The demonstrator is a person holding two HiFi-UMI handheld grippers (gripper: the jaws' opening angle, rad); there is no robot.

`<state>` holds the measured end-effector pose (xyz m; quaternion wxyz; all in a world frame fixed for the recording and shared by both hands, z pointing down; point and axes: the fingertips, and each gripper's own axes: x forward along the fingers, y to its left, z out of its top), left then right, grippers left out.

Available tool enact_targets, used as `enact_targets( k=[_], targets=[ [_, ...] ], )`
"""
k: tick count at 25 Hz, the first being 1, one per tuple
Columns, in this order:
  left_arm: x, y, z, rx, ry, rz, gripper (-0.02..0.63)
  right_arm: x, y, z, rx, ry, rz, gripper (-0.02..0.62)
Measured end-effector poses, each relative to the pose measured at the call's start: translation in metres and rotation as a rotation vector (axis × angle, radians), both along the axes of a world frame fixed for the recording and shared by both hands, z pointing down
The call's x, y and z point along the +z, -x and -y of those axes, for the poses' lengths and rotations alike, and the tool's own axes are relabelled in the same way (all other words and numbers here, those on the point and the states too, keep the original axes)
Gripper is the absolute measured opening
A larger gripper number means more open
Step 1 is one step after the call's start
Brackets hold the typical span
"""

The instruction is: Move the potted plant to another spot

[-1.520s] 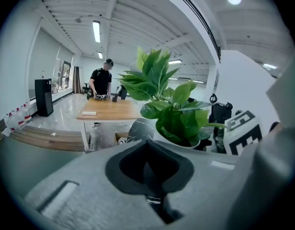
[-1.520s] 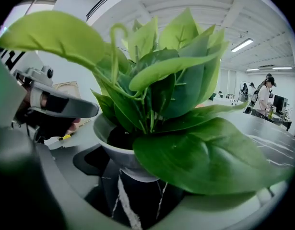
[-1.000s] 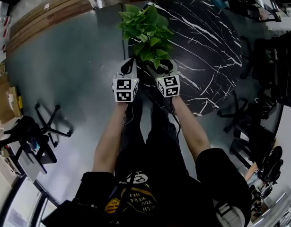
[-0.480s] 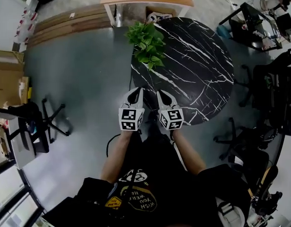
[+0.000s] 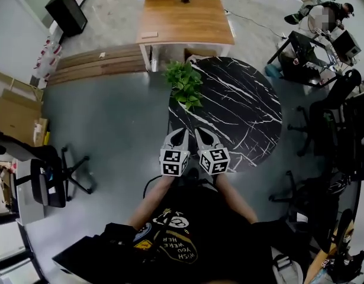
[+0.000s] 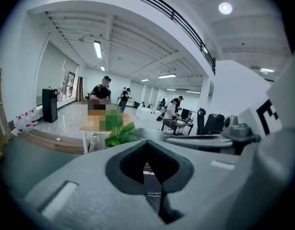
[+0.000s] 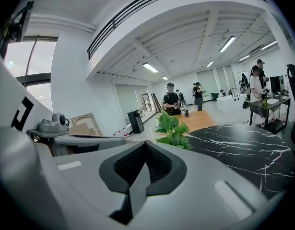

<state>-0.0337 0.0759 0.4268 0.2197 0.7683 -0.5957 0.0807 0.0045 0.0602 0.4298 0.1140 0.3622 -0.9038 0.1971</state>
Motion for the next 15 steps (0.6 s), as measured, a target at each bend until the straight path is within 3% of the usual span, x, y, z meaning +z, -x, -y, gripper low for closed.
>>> enact_targets(
  k=[15],
  targets=[
    [-0.029, 0.005, 0.020, 0.043, -0.070, 0.042, 0.003, -0.022, 0.005, 0.010, -0.005, -0.045, -0.008, 0.002]
  ],
)
